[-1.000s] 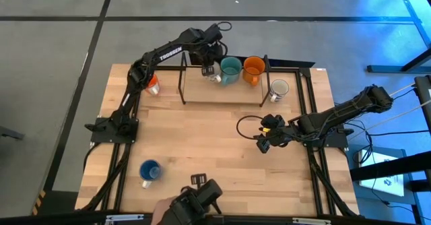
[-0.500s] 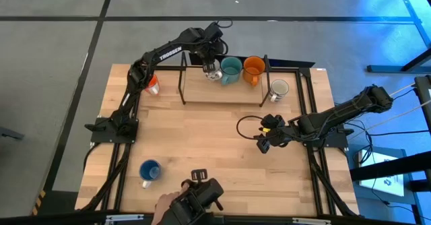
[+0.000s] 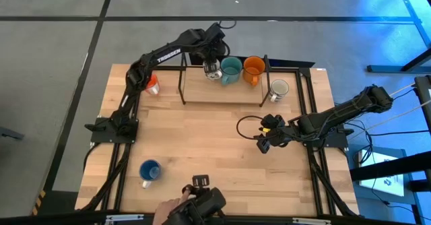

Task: Place coffee mugs
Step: Put the blue-white mug on the shelf

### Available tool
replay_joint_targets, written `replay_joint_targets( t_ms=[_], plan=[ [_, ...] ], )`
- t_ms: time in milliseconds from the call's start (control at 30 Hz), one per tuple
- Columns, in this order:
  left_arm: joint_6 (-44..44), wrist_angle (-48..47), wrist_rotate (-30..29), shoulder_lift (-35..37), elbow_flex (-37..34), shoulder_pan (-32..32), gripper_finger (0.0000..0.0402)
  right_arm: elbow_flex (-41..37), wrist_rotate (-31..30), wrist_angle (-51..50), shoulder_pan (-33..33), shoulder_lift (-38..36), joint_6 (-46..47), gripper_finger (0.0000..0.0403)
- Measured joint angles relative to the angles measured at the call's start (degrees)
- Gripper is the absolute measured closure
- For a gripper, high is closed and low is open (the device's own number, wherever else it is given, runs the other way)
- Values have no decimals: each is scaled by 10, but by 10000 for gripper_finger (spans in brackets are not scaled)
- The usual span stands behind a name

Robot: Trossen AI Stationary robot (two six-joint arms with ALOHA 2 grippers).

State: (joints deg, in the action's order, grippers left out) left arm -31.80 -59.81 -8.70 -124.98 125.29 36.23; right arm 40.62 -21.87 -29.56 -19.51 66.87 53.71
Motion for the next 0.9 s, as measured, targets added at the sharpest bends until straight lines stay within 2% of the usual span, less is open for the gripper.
replay_joint_targets(
  t_ms=[367,567,700,900],
  plan=[
    [78,-41,12,94,0,-48,276,25,5,-10,0,-4,-28,181],
    [149,-89,90,163,-9,-71,276,50,14,-21,0,-7,-52,181],
    [196,-79,106,239,-97,-92,279,60,10,-27,0,-11,-74,181],
    [294,37,98,407,-318,-152,280,66,3,-32,0,-21,-82,181]
  ],
)
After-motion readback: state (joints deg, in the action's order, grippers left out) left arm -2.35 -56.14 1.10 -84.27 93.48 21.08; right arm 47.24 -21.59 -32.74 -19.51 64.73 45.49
